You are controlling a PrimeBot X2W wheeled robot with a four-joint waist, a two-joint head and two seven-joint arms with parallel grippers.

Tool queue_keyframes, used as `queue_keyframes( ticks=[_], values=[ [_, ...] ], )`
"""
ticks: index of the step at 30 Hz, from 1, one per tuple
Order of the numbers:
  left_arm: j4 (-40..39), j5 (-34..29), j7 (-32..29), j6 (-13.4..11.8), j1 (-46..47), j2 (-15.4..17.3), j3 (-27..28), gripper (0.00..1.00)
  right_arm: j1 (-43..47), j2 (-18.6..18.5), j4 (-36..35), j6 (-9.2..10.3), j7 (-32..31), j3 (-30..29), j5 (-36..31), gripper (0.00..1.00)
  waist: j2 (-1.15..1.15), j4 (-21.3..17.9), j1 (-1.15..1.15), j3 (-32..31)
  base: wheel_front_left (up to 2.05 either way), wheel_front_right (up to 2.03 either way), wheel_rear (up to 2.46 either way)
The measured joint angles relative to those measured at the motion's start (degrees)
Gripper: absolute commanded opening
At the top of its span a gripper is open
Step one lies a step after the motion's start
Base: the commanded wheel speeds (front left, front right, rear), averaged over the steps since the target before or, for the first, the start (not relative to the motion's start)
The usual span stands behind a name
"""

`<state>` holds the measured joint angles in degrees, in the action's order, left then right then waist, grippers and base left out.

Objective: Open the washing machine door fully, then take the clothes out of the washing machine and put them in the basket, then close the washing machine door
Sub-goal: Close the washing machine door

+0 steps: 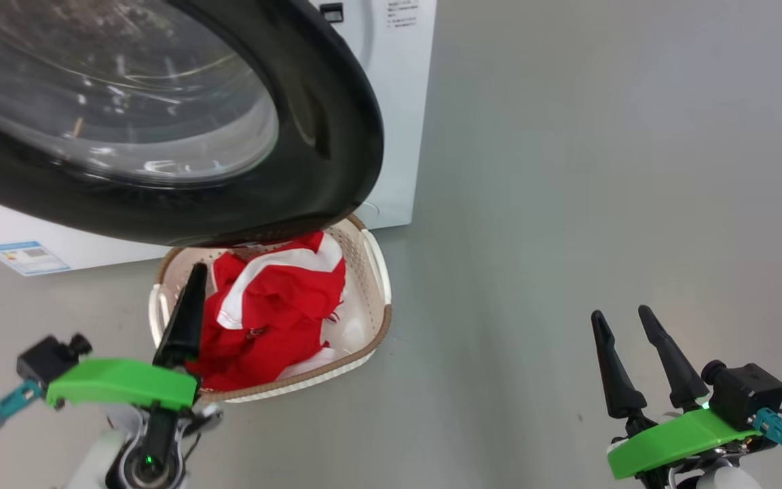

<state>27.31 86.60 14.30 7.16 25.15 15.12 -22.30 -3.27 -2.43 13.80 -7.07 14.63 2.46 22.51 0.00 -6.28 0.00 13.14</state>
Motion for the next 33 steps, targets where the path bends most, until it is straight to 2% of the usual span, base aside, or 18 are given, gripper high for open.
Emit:
queue_keyframes(
  ticks=[5,14,25,33],
  values=[
    [-0.6,-1.58,0.02,0.0,-2.9,-0.35,2.14,1.0,0.59,0.0,-0.02,0.0,0.0,-0.31,-1.46,1.0,0.0,0.95,0.0,-0.96,0.0,0.0,0.0],
    [-1.25,-9.34,0.24,0.0,-9.27,-1.41,6.51,1.0,2.31,0.01,0.07,0.0,0.0,-1.31,-1.98,1.0,0.0,2.75,0.0,-3.15,0.0,0.0,0.0],
    [-3.54,-24.2,0.25,0.0,-15.83,-1.81,12.99,1.0,4.53,0.03,0.09,0.0,0.0,-1.94,-2.44,1.0,0.0,4.39,0.0,-4.81,0.0,0.0,0.0],
    [-5.45,-34.31,0.24,0.0,-18.87,-3.89,16.8,1.0,5.32,0.04,0.1,0.0,0.0,-2.64,-2.53,1.0,0.0,5.42,0.0,-4.91,0.0,0.0,0.0]
  ],
)
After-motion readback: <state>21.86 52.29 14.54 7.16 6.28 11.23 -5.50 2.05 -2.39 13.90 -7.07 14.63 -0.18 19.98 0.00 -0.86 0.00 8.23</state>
